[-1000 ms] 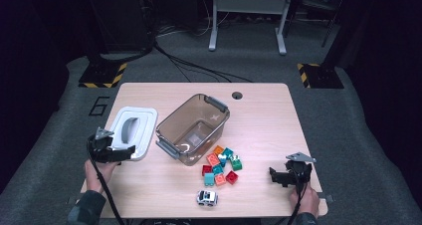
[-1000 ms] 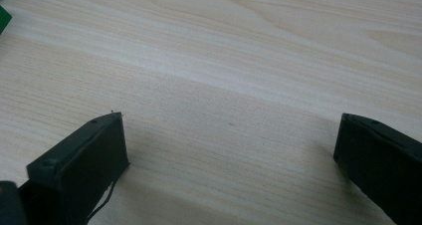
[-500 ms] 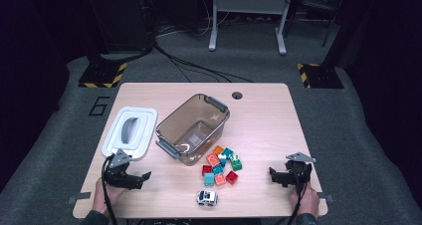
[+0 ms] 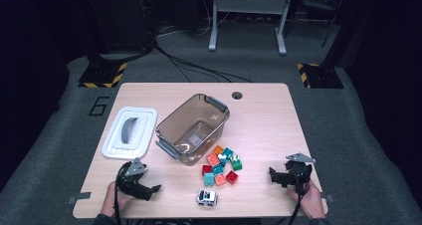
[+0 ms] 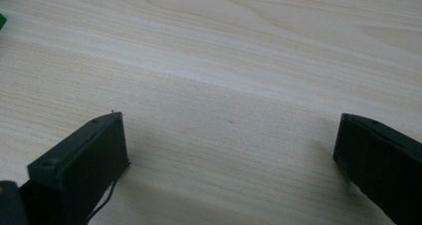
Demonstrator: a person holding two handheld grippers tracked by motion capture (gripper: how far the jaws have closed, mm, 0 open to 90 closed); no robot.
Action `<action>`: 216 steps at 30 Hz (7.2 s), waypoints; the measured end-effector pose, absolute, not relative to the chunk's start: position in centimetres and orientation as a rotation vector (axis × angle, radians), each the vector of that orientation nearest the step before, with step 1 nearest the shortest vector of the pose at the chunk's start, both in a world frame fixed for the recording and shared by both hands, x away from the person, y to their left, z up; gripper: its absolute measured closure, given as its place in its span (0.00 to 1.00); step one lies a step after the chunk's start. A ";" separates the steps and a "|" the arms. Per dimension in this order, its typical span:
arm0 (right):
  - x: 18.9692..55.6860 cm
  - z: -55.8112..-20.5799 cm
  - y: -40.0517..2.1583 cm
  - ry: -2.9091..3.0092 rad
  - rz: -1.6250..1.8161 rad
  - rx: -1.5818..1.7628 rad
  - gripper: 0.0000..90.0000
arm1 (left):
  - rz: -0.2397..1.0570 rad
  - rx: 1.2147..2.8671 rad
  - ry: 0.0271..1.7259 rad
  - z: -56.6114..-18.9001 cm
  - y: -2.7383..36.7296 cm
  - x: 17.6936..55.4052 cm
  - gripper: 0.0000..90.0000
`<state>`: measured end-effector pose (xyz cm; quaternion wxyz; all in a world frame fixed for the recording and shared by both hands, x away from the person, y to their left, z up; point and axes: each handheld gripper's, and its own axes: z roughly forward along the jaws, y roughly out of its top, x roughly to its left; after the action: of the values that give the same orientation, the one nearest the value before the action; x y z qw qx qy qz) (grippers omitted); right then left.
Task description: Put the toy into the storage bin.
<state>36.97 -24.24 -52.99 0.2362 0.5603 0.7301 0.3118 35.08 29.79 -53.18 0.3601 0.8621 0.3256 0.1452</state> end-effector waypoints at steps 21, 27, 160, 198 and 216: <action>35.7 -50.7 -22.0 2.067 0.840 1.490 0.04 | 0.389 2.187 0.917 -53.3 29.6 35.2 0.00; 34.5 -48.8 -19.1 2.141 0.910 1.373 0.07 | 0.397 2.190 0.909 -53.3 29.6 35.2 0.00; 33.9 -44.3 -9.0 2.334 1.319 0.916 0.52 | 0.406 2.190 0.935 -53.2 29.7 35.4 0.00; 42.0 -39.2 -12.4 2.157 1.200 1.091 0.52 | 0.404 2.188 0.937 -53.2 29.7 35.4 0.00; 45.8 -37.1 -11.6 2.122 1.161 1.110 0.52 | 0.406 2.189 0.936 -53.2 29.7 35.4 0.00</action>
<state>45.85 -11.57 -37.14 0.2376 0.4051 0.7745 0.4237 35.39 29.71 -53.21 0.3553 0.8473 0.3622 0.1572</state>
